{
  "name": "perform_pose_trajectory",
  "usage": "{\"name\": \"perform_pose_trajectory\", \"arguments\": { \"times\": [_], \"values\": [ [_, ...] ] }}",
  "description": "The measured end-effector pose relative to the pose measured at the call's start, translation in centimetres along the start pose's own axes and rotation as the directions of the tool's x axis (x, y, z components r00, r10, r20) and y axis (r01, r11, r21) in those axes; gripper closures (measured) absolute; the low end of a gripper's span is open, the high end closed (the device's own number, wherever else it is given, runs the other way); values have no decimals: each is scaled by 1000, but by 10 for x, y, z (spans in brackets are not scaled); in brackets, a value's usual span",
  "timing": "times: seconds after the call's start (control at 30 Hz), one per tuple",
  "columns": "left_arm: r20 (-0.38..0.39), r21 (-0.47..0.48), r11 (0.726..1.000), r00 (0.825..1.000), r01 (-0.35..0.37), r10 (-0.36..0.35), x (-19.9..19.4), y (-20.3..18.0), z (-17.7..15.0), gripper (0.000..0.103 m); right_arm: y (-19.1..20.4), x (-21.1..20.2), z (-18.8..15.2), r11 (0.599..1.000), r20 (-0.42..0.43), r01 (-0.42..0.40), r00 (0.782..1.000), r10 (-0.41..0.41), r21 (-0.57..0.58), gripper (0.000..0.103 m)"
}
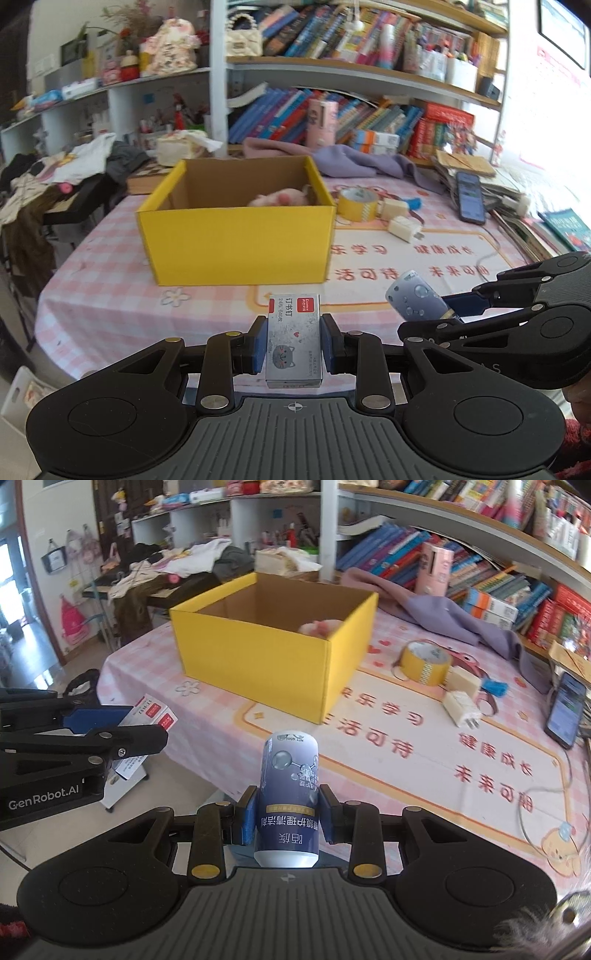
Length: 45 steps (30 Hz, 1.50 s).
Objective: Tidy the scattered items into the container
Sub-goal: 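Lift and carry lotion bottle and small white box toward the yellow box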
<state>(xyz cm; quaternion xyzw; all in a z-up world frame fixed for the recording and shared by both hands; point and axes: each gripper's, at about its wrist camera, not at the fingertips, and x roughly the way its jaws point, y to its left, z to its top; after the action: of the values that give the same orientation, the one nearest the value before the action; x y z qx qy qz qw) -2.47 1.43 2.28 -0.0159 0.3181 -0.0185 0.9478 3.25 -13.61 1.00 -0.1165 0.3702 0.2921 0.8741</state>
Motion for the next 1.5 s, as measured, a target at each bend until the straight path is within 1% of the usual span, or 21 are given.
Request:
{"name": "perform_pose_trajectory", "arguments": {
  "times": [0.2, 0.37, 0.67, 0.77, 0.9, 1.13, 1.5],
  "values": [
    [5, -37, 999, 1000, -31, 31, -3, 15, -2, 75, 17, 9, 8, 998, -13, -34, 999, 33, -50, 71],
    [-5, -46, 998, 999, -42, 42, -1, 25, -4, 75, 24, 17, 12, 997, -27, -43, 999, 42, -58, 71],
    [-29, -52, 998, 999, -33, 32, 6, 39, -6, 75, 35, 29, 19, 997, -46, -52, 998, 49, -64, 71],
    [-26, -58, 998, 999, -29, 27, 6, 46, -6, 75, 38, 31, 22, 997, -46, -48, 998, 45, -64, 71],
    [-42, -66, 998, 999, -20, 17, 11, 53, -6, 75, 44, 34, 24, 997, -42, -47, 998, 44, -63, 71],
    [-56, -61, 998, 998, -16, 13, 16, 57, -5, 75, 44, 40, 26, 998, -54, -50, 997, 48, -41, 71],
    [-60, -55, 998, 998, -8, 5, 26, 52, 5, 75, 39, 44, 32, 997, -51, -57, 997, 55, -47, 71]
  ]
}}
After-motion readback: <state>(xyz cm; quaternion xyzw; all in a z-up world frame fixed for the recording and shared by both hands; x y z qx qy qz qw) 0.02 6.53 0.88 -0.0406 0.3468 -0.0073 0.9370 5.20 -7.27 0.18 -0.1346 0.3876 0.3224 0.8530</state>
